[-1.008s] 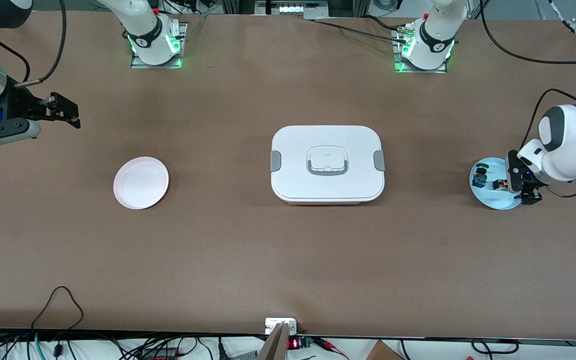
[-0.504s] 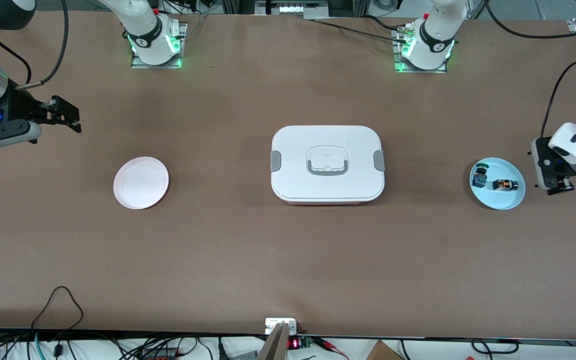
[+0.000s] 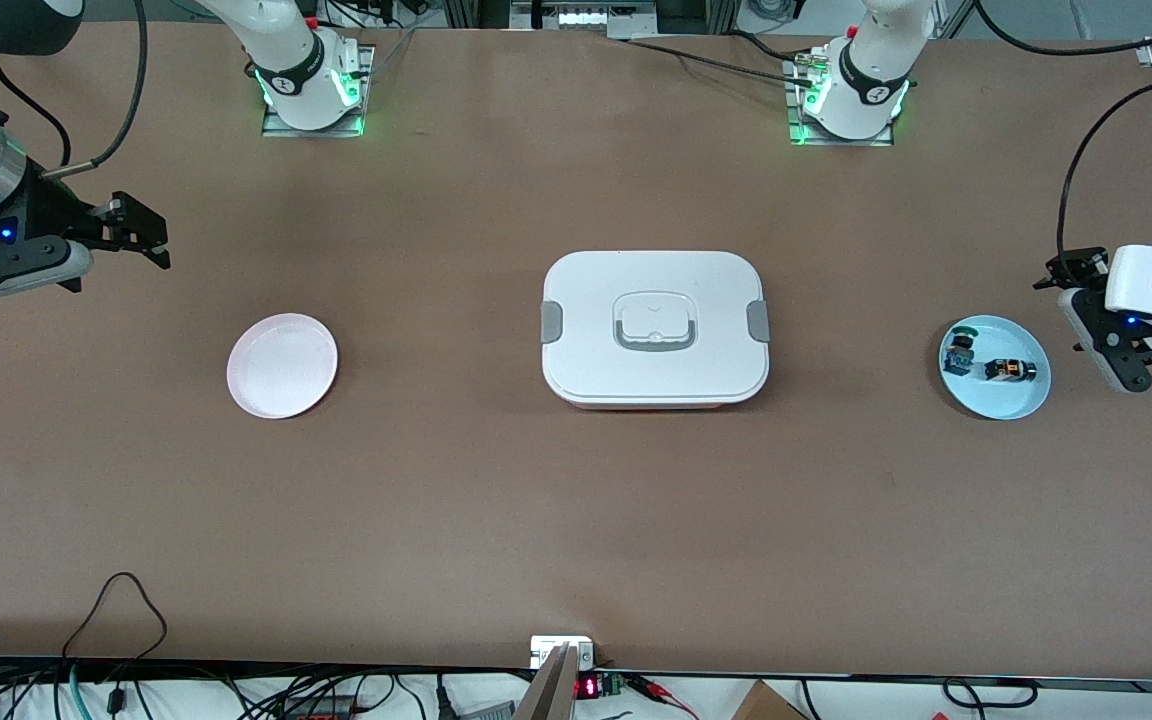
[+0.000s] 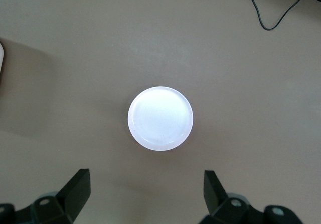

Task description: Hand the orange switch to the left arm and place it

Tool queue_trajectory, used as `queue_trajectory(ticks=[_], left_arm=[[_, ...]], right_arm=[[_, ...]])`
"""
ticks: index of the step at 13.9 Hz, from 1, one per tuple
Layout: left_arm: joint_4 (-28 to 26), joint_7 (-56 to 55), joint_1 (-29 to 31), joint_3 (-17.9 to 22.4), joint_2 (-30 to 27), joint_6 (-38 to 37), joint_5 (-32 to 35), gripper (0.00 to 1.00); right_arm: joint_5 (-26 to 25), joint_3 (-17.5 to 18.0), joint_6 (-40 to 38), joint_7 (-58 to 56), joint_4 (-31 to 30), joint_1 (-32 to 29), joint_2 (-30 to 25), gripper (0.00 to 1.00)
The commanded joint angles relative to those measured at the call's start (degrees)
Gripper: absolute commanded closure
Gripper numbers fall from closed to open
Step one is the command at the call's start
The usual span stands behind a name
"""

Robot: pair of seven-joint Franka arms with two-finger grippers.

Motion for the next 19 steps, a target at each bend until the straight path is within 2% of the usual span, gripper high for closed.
queue_trajectory(ticks=[1,2,6,7,8,9,10,12,13,16,19], left_arm=[[7.8,-10.8,-0.1,-2.9,0.9,-7.3,-0.4,0.00],[8.7,-16.0,-0.1,-4.0,0.8,-8.3,-0.6,0.00],[9.0,-34.8,-4.5,-2.3,-5.5,-8.2,-0.8,0.00],[8.8,-45.6,-7.7,-0.9,-6.2,-7.2,-0.9,0.00],[8.6,-53.6,-11.4,2.5,-6.9,-5.8,-1.0,0.00],[7.3,-56.7,-15.1,6.4,-7.9,-3.1,-1.5,0.00],[5.5,-56.6,-19.4,12.1,-9.4,0.2,-2.4,0.00],[0.3,-55.9,-28.6,24.9,-13.2,3.0,-8.7,0.00],[-1.1,-54.2,-31.8,28.0,-14.2,3.5,-8.9,0.00],[-9.4,-45.9,-32.6,29.2,-19.8,9.9,-8.6,0.00],[-9.5,-48.3,-33.2,29.6,-20.0,8.8,-7.7,0.00]], right_arm=[[-0.6,0.1,0.9,-0.6,-0.3,0.1,-0.9,0.00],[-0.6,0.1,1.4,-0.7,-0.3,0.2,-0.9,0.00],[-0.5,0.1,1.6,-0.6,-0.3,0.3,-0.9,0.00],[-0.5,0.1,1.6,-0.6,-0.3,0.2,-0.9,0.00],[-0.4,0.1,1.6,-0.6,-0.3,0.2,-0.9,0.00],[-0.5,0.1,1.6,-0.6,-0.3,0.2,-0.8,0.00],[-0.5,0.1,1.6,-0.6,-0.3,0.2,-0.8,0.00],[-0.4,0.1,1.8,-0.6,-0.3,0.2,-0.7,0.00],[-0.4,0.1,1.8,-0.6,-0.3,0.2,-0.7,0.00],[-0.4,0.1,1.7,-0.6,-0.3,0.2,-0.7,0.00],[-0.4,0.1,1.8,-0.6,-0.3,0.2,-0.7,0.00]])
